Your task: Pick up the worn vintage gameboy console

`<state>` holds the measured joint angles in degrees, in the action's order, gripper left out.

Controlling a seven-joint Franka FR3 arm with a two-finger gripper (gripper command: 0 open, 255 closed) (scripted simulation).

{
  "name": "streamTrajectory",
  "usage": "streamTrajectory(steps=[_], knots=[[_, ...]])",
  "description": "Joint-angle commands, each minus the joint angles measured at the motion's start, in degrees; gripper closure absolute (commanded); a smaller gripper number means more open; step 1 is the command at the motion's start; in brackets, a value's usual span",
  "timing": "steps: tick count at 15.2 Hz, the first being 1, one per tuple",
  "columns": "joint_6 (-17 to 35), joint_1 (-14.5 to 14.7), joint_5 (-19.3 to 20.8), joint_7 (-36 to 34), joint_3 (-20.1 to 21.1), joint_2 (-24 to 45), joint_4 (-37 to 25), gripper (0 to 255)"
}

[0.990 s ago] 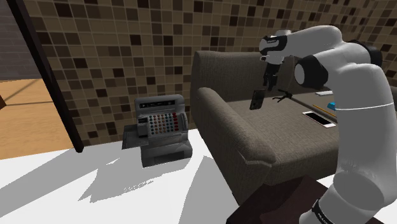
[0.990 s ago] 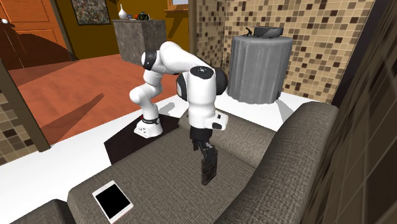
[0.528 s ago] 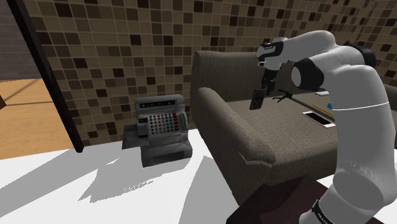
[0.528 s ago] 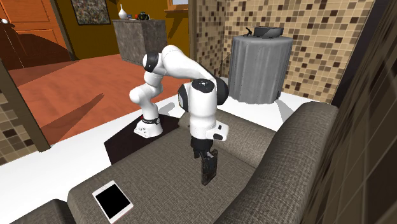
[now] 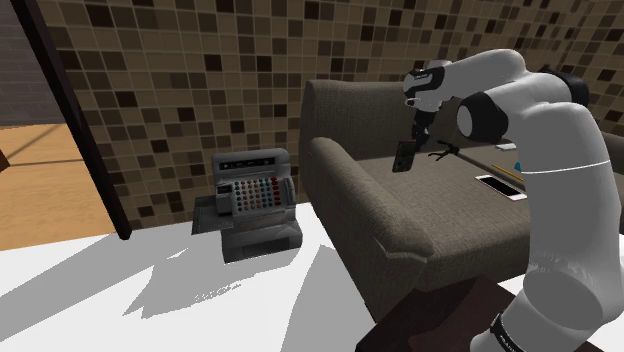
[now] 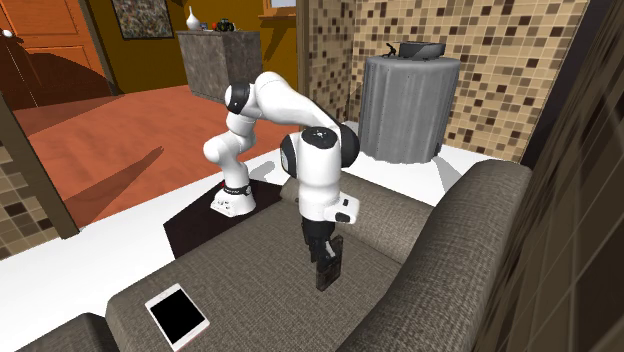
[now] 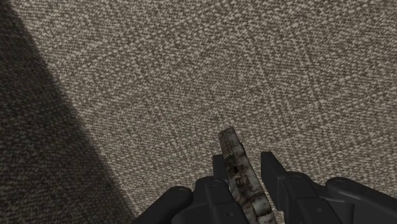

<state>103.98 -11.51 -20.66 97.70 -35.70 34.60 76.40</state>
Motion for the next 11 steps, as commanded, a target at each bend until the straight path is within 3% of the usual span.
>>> streamTrajectory(steps=[1,11], knots=[[0.02,0.02,-0.03,-0.01,0.04,0.04,0.01,255],[-4.98,-0.78,0.51,-0.67,-0.29,-0.53,-4.70,255]])
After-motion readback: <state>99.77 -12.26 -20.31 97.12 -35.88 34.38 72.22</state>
